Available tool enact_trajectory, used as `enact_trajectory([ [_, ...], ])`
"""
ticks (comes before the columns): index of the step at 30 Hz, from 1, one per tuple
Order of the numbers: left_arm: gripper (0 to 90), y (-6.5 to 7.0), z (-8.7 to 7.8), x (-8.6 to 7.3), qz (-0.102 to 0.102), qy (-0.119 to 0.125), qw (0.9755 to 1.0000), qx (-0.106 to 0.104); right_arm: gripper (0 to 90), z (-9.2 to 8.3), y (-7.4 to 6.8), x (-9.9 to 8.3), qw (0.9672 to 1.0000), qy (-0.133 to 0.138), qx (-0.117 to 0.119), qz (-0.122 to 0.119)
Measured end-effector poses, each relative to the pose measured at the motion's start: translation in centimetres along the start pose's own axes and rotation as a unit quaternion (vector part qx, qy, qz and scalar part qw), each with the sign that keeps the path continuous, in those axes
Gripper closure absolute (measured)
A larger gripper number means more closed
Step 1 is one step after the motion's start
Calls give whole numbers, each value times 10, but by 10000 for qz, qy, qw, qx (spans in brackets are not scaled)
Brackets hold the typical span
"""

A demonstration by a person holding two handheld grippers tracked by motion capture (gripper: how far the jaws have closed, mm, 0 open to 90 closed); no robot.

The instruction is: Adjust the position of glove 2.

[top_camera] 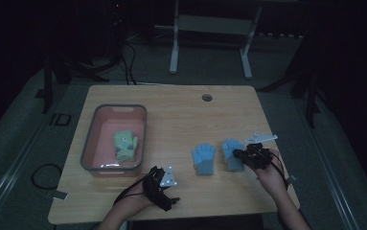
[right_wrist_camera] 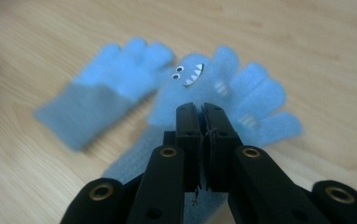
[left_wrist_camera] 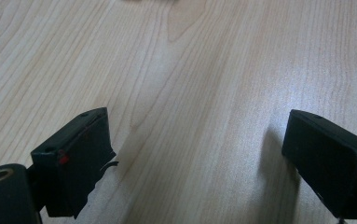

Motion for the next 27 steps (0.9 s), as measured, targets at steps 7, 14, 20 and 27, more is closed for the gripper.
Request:
enact_trajectory([
  [7, 85, 0, 0, 0, 8, -1, 10000, 4, 861, 2, -24, 26, 9998, 162, 101, -116],
  [14, 85, 0, 0, 0, -25, -2, 10000, 1, 860, 20, -48, 46, 9996, 180, 149, -132],
  [20, 85, 0, 0, 0, -4, 7, 10000, 1, 859, 40, -63, 52, 9993, 67, 329, -184],
  [27, 85, 1, 0, 0, 23, 27, 10000, -1, 858, 63, -63, 41, 9990, -202, 379, -111],
])
Point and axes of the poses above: each handheld gripper's, and its own axes: z roughly forward along the jaws, x roughly out of its top, y roughly to its right, the point moved 5 cm from there along z, roughly forward along the jaws, and after that the axes turned 15 degrees about x, right-handed, at the moved point
